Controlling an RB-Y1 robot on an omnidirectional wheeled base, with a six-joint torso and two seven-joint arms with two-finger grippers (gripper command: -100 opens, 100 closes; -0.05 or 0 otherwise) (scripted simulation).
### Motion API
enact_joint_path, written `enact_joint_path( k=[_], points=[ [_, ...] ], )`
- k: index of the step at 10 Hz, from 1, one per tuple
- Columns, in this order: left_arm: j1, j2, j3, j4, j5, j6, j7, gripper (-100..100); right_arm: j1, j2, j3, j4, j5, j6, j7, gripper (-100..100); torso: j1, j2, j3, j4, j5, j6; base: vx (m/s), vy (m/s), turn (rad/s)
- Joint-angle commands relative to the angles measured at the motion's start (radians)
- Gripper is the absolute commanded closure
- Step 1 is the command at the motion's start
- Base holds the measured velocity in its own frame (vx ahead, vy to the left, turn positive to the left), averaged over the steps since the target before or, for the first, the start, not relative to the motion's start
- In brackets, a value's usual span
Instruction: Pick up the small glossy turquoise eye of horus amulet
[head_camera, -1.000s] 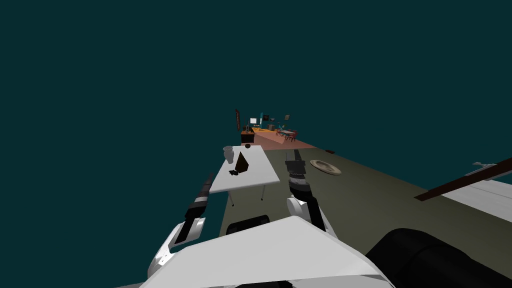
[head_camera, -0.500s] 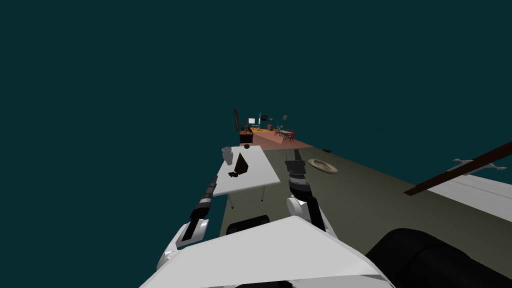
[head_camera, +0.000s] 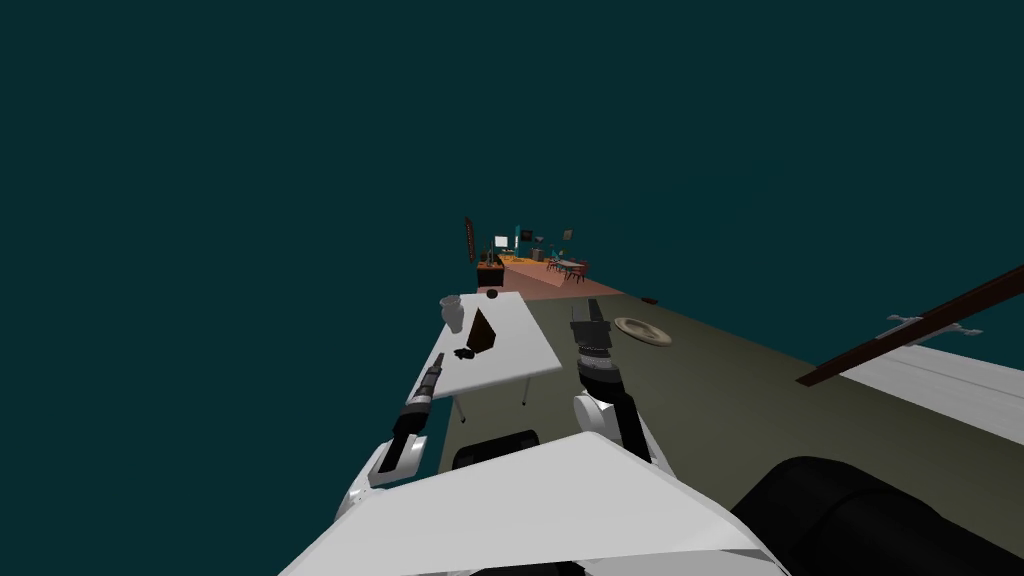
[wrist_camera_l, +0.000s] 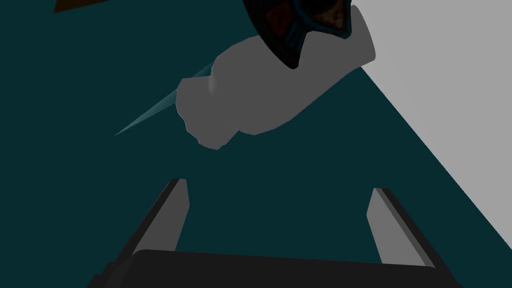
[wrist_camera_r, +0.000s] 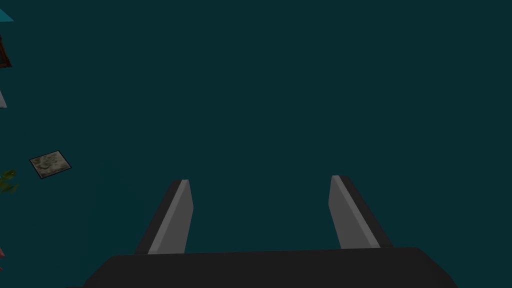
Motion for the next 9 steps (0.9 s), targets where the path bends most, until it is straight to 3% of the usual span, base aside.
enact_joint_path(
  k=[1,3,5,6,7,8,9],
  points=[
    [-0.014,-0.014,-0.007,0.037,0.001,0.001,-0.023,-100,0.000,0.000,0.000,0.000,0.000,0.000,0.000,0,0.000,0.000,0.000,0.000,0.000,0.000,0.036,-0.001,-0.048],
    [-0.038,-0.044,-0.023,0.087,0.005,0.014,-0.057,-100,0.000,0.000,0.000,0.000,0.000,0.000,0.000,0,-0.001,-0.002,-0.001,0.000,0.000,0.000,0.078,-0.006,-0.058],
    [-0.034,-0.048,-0.024,0.072,0.003,0.024,-0.057,-100,0.000,0.000,0.000,0.000,0.000,0.000,0.000,0,-0.001,-0.002,-0.001,-0.001,0.000,0.000,0.048,-0.009,-0.017],
    [-0.034,-0.049,-0.025,0.074,0.003,0.025,-0.059,0,0.000,0.000,0.000,0.000,0.000,0.000,0.000,0,-0.001,0.000,0.000,0.000,0.000,0.000,0.006,-0.001,0.001],
    [-0.034,-0.049,-0.025,0.073,0.003,0.025,-0.059,-100,0.000,0.000,0.000,0.000,0.000,0.000,0.000,0,0.000,0.002,0.001,0.000,0.000,0.000,0.000,0.000,0.000],
    [-0.034,-0.049,-0.025,0.073,0.003,0.025,-0.059,100,0.000,0.000,0.000,0.000,0.000,0.000,0.000,0,0.000,0.002,0.001,0.000,0.000,0.000,0.000,0.000,0.000],
    [-0.034,-0.049,-0.025,0.073,0.003,0.025,-0.059,100,0.000,0.000,0.000,0.000,0.000,0.000,0.000,0,0.000,0.003,0.001,0.001,0.000,0.000,0.000,0.000,0.000]
  ],
)
